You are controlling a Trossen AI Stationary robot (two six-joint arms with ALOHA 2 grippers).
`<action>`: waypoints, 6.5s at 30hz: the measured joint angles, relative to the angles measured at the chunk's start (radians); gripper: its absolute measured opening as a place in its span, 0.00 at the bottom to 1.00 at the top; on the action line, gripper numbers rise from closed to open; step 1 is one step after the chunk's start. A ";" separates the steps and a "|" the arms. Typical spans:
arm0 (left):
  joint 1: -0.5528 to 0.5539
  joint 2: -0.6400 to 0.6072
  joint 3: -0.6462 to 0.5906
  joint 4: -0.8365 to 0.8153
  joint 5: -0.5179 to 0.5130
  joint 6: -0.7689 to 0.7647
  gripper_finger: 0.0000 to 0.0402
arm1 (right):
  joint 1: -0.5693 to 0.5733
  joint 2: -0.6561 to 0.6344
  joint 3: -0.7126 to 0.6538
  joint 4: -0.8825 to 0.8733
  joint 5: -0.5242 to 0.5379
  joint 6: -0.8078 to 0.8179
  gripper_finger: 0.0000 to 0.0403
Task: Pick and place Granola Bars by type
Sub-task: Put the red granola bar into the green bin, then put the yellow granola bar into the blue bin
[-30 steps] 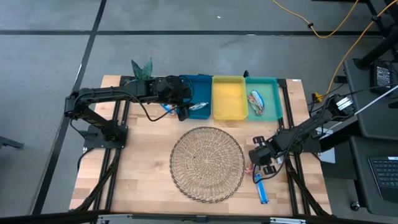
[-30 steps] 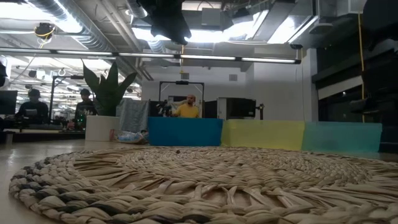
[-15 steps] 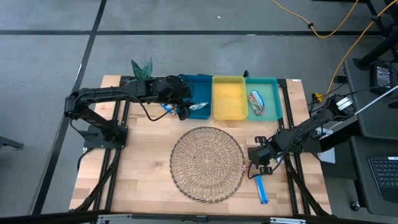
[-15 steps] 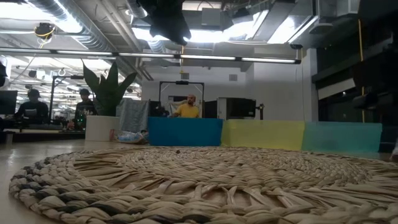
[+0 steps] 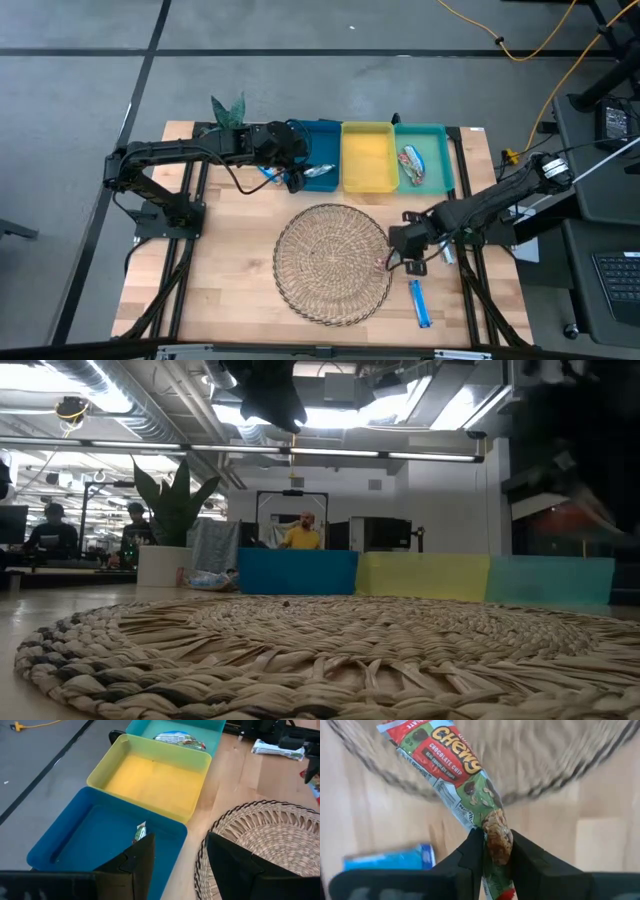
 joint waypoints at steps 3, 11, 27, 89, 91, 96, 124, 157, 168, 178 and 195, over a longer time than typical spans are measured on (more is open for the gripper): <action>0.000 0.000 0.000 0.000 0.000 0.000 0.43 | -0.045 0.000 0.071 -0.006 0.000 -0.016 0.21; 0.000 0.000 0.000 -0.001 0.001 0.012 0.43 | -0.175 0.000 0.229 -0.117 0.045 -0.082 0.21; 0.000 0.000 0.000 -0.001 0.068 0.232 0.43 | -0.541 0.000 0.443 -0.273 0.061 0.035 0.21; 0.000 0.000 0.000 -0.008 0.120 0.431 0.43 | -1.335 0.030 0.013 -0.043 0.222 0.659 0.17; 0.000 0.000 0.000 -0.008 0.120 0.428 0.43 | -1.339 0.030 0.013 -0.043 0.240 0.657 0.17; 0.000 0.000 0.000 -0.008 0.120 0.428 0.43 | -1.344 0.030 0.013 -0.038 0.247 0.627 0.17; 0.000 0.000 0.000 -0.008 0.119 0.437 0.43 | -1.293 0.030 0.014 0.013 0.105 0.217 0.39; 0.000 0.000 0.000 -0.018 0.194 0.446 0.43 | -0.431 -0.363 0.014 -0.293 0.087 0.509 0.39; 0.000 0.000 0.000 -0.017 0.194 0.446 0.43 | -0.158 -0.372 0.014 -0.509 0.096 0.912 0.39; 0.000 0.000 -0.001 -0.039 0.194 0.446 0.43 | 0.012 -0.354 -0.092 -0.436 0.027 1.171 0.39; 0.000 0.000 -0.001 -0.039 0.194 0.481 0.43 | 0.090 -0.088 -0.091 -0.368 -0.101 1.319 0.67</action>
